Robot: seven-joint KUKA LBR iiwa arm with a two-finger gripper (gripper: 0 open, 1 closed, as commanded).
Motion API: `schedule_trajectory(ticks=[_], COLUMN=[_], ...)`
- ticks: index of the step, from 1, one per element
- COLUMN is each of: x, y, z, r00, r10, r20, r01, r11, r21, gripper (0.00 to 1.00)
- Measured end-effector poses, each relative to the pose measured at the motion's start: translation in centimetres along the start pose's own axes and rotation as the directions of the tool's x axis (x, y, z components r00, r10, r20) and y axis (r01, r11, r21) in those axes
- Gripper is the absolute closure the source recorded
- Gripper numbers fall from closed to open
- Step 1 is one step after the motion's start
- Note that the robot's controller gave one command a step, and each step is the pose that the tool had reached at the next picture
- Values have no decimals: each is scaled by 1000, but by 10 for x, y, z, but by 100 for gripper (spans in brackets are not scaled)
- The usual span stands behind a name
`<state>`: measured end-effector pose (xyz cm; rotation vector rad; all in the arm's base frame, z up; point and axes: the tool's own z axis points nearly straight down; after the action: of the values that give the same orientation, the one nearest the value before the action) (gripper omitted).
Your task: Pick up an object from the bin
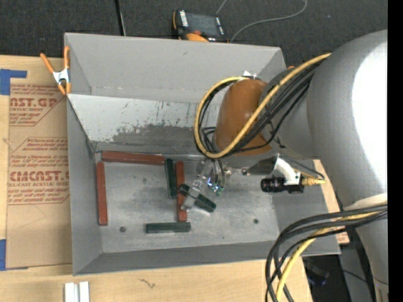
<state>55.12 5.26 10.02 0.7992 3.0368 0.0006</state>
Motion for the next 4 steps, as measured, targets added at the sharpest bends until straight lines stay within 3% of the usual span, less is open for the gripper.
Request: schedule_trajectory(ticks=[1,2,3,4], x=[-3,0,-1,-1], y=[14,-8,-7,-5], z=[1,31,30,29], r00=[995,886,887,887], r10=[103,463,462,461], r20=[0,-3,-1,-2], r01=[-103,-463,-462,-461], r11=[995,886,887,887], r21=[0,2,1,-2], gripper=[0,0,0,100])
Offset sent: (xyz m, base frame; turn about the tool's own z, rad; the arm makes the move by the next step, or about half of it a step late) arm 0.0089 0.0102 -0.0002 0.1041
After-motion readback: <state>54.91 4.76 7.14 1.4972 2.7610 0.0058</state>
